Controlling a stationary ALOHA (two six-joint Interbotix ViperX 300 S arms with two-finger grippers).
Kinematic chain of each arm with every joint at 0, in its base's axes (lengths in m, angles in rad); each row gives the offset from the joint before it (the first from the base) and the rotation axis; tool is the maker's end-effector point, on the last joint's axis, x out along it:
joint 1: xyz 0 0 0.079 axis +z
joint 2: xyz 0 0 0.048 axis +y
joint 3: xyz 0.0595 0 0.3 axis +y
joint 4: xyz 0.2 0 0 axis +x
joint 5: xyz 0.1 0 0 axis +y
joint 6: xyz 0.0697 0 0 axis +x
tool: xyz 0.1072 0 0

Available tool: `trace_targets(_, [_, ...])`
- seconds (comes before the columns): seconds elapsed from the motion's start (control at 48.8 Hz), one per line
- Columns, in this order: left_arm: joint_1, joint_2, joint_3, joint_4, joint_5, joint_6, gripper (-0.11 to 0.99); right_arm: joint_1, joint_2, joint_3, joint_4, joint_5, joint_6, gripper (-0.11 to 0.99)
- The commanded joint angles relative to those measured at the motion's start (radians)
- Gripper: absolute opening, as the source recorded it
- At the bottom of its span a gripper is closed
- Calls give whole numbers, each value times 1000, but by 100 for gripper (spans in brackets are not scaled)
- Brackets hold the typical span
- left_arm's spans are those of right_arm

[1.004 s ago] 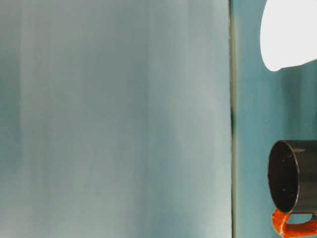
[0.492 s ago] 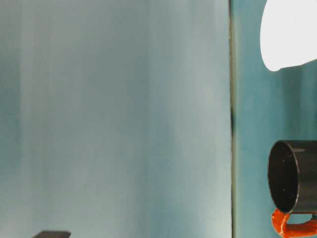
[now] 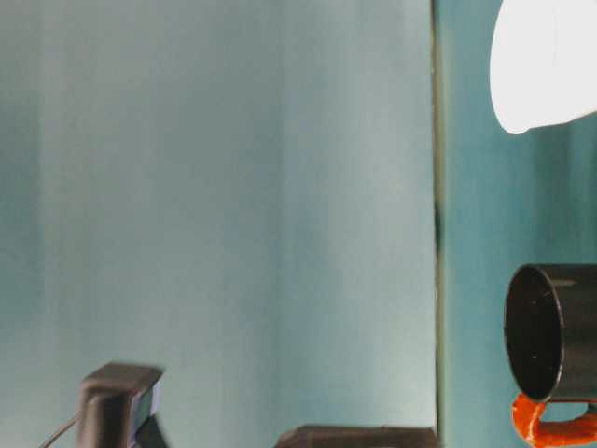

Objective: Put the paper cup into the moved red handle cup holder.

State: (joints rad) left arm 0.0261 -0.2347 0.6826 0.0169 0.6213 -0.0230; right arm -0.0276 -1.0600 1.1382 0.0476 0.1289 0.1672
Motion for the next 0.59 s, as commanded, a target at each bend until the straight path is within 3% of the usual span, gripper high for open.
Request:
trace_targets(0.0, [9,41,-34,3,-3,9,94,-2,5,-21,2,-3,12,-9])
trace_targets(0.205, [14,127,-71,5,-5,37,94,-2,6,-21,2,-3,12,-9])
trace_targets(0.574, [20,196,-54,5,-60,95,94,-2,5,-18,2,-3,14,-9])
